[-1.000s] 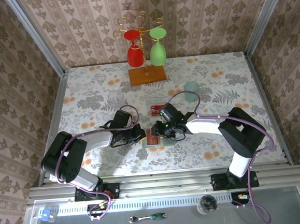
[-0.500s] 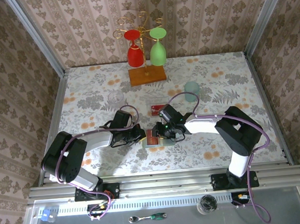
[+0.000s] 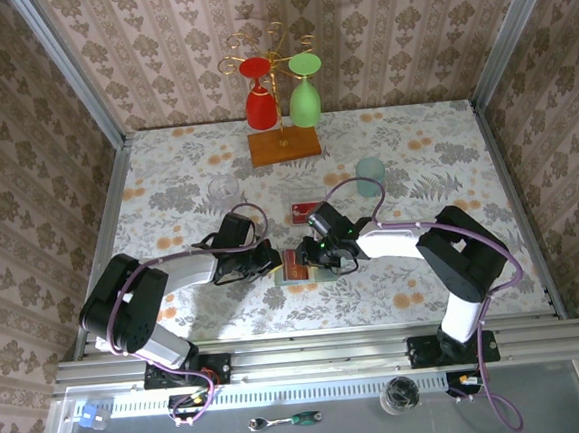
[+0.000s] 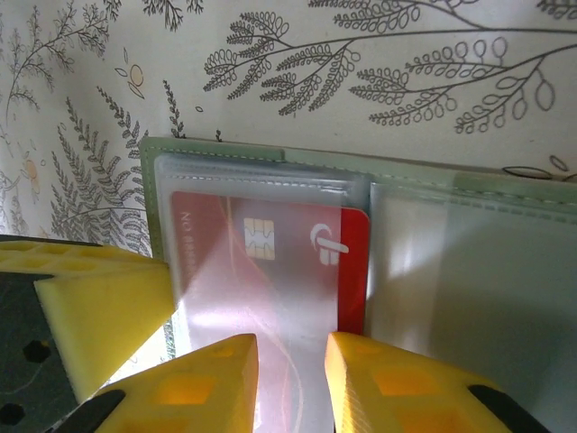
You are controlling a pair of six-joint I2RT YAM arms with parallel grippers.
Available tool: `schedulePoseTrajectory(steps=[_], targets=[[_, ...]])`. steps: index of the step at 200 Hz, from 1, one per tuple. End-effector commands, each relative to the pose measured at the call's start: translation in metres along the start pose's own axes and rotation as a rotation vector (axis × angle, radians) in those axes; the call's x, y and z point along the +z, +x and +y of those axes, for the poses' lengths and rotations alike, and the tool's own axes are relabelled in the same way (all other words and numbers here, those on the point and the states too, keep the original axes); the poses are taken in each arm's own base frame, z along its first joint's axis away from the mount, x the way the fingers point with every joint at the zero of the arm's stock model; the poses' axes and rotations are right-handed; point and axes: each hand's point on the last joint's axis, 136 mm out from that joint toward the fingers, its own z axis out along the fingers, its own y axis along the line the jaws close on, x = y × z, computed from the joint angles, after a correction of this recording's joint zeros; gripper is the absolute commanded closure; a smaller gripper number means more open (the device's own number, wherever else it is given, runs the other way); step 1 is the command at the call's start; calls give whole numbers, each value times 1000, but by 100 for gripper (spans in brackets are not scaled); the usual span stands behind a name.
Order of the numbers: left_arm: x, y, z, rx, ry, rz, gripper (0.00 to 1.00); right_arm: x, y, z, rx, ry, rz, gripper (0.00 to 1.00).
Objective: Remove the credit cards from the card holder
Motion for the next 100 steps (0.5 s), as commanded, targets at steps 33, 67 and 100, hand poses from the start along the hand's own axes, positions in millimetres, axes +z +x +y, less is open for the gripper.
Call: schedulePoseTrajectory(steps=[33,67,100], targets=[[1,4,7,-25,-25,14,97,-6,1,-7,-8,38,3,69],[-8,-1,-6,-2,-11,-5,97,-11,-2,9,-16,-48,-19,68],[-13,-4,-16,15,4,-12,97,-18,-4,12,-29,-55,-40,68]])
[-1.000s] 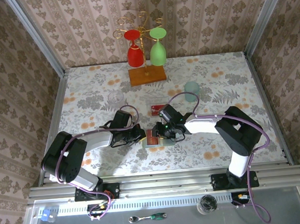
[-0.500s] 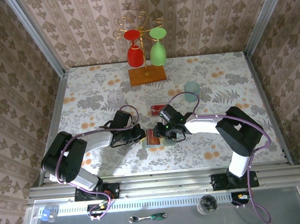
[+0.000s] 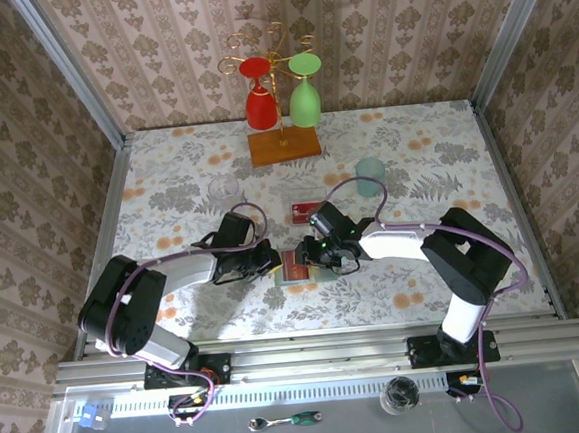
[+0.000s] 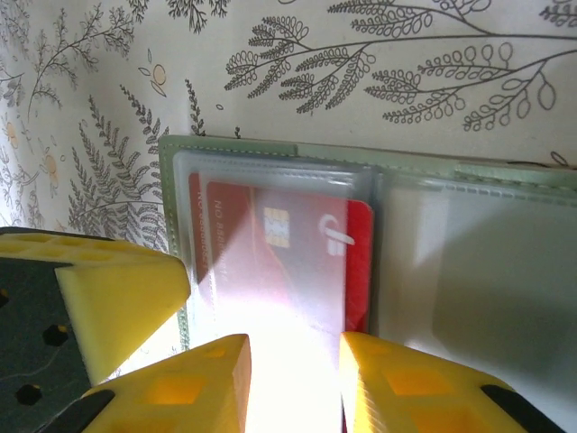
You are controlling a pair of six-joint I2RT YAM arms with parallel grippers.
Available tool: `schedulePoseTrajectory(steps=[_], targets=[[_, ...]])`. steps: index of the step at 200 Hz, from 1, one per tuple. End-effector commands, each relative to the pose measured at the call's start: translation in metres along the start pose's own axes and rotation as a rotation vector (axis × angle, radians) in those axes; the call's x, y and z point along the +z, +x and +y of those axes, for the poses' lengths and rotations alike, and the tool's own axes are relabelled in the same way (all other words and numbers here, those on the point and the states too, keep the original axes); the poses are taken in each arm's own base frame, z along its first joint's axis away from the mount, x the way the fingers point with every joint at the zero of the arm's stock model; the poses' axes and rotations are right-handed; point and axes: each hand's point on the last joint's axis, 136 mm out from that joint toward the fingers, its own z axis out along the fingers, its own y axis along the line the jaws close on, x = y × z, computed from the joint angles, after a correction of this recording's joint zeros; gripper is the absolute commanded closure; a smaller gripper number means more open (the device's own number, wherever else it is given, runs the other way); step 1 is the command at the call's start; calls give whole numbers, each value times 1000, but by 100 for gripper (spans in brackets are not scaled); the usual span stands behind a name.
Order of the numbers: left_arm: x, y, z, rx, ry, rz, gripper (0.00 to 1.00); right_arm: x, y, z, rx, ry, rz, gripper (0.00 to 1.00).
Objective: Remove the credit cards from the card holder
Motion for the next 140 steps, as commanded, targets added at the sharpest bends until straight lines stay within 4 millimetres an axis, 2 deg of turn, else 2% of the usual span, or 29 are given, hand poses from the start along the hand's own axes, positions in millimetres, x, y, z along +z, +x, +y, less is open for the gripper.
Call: schedulePoseTrajectory(steps=[1,31,50,83,140], targets=[[-8,-4,-14,19,13,-13,97,-10,-4,6,-17,-25,-29,68],[-2,0,-20,54,22,18,97,-9,-3,-2,-5,8,-24,68],[2,3,-17,55,2,35,97,-5,-1,-6,6,20,-13,68],[6,5,-5,43,-40,39,98,-2,-1,0,5,-13,-1,68],[4,4,1,46,-70,29,99,5,-1,6,-2,-45,24,70]])
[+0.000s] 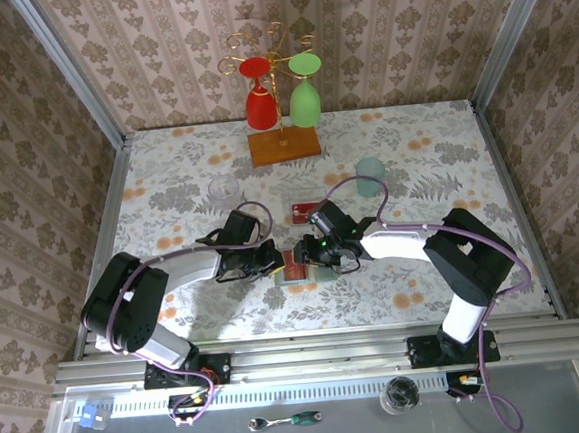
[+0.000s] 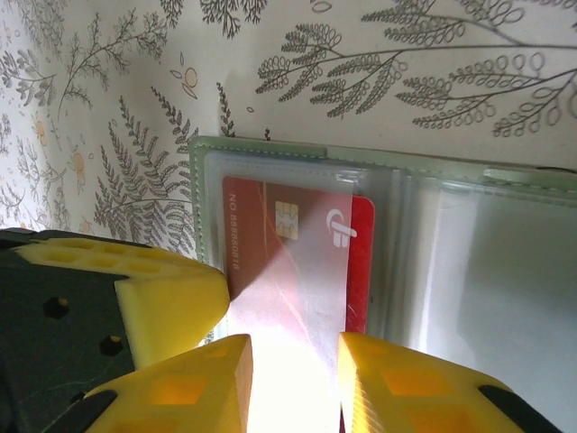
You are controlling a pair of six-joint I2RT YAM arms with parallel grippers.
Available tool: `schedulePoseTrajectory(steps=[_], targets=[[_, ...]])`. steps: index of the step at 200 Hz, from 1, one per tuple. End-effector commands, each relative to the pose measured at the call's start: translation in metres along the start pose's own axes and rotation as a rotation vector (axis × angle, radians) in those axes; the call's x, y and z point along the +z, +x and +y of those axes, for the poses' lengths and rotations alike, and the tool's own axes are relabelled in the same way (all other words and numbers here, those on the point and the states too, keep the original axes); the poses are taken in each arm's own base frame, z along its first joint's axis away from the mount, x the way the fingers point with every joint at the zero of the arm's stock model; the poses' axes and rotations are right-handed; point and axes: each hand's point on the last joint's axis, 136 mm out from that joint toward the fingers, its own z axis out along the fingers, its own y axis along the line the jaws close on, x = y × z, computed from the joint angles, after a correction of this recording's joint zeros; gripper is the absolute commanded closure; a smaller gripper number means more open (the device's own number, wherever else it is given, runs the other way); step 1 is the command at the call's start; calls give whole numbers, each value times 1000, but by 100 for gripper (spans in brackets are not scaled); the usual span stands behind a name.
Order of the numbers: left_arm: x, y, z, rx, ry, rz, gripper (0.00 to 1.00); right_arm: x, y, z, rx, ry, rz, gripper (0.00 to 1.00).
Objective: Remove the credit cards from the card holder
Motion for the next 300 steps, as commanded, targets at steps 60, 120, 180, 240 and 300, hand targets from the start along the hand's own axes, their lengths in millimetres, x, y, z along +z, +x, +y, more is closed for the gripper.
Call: schedulePoseTrajectory(steps=[60,120,180,240,300], targets=[[-1,-1,4,17,-26,-4,99,17,3,-3,14,-23,38,73],[3,1,7,11,-30,3,99,19,5,1,20,-63,47,79],[2,1,7,9,-33,3,98,12,7,-27,27,107,41,71],[3,2,9,6,-35,5,97,0,0,-17,-9,102,16,70],[-8,-5,-11,36,-3,-11,97,-14,-5,1,-26,37,-23,68]])
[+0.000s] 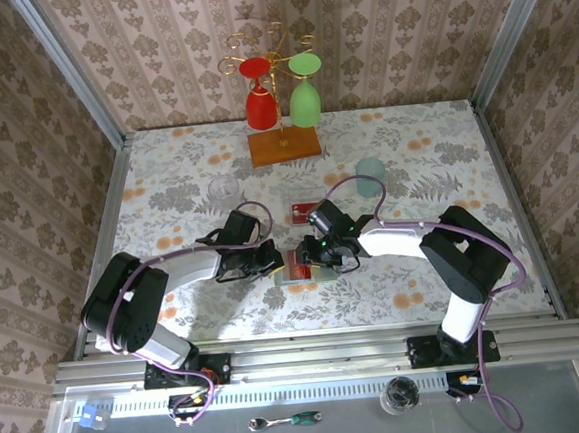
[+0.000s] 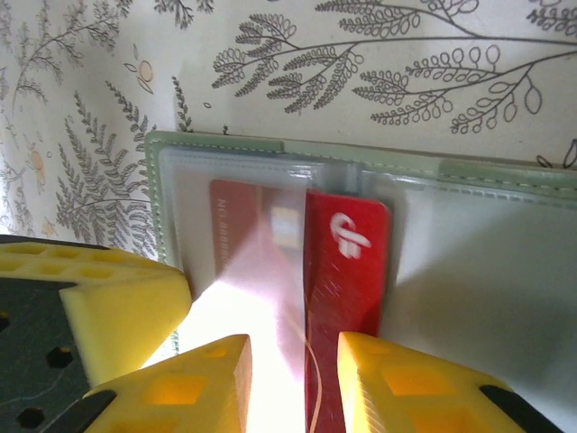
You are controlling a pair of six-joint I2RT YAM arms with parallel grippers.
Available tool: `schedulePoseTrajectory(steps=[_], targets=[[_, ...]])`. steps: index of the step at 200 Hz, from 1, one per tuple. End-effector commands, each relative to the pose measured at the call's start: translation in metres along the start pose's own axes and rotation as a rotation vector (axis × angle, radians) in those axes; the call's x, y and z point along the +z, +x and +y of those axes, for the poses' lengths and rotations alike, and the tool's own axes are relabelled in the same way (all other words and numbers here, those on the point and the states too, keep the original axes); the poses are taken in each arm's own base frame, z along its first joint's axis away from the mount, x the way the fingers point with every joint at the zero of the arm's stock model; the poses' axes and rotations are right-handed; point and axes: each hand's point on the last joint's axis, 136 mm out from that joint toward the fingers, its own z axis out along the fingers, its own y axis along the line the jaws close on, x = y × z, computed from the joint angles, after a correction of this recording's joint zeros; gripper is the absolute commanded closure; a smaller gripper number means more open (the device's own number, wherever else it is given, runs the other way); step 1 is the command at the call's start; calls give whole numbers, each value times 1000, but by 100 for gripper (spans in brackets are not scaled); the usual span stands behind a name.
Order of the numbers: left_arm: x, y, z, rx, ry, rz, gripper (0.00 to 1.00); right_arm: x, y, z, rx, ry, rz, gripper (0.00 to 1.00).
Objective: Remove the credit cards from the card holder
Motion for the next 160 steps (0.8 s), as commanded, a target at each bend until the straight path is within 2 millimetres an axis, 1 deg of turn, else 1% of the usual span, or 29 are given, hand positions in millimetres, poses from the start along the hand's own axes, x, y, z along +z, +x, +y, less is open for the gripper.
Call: schedulePoseTrajectory(steps=[1,17,29,54,91,160], targets=[[-7,-4,-12,32,4,-8,97,-15,-5,8,-22,-12,-43,68],[-8,-5,-19,46,17,-6,97,-20,-7,9,-22,-13,-57,68],[-7,-5,-24,57,23,-4,97,-22,-6,5,-14,-1,-58,68],[-1,-1,-26,67,16,16,98,-19,-3,-2,1,22,-38,68],[6,3,-17,66,-25,38,100,-11,1,-8,14,32,-10,68],[10,7,-5,54,-62,52,100,-2,4,-16,25,48,9,68]])
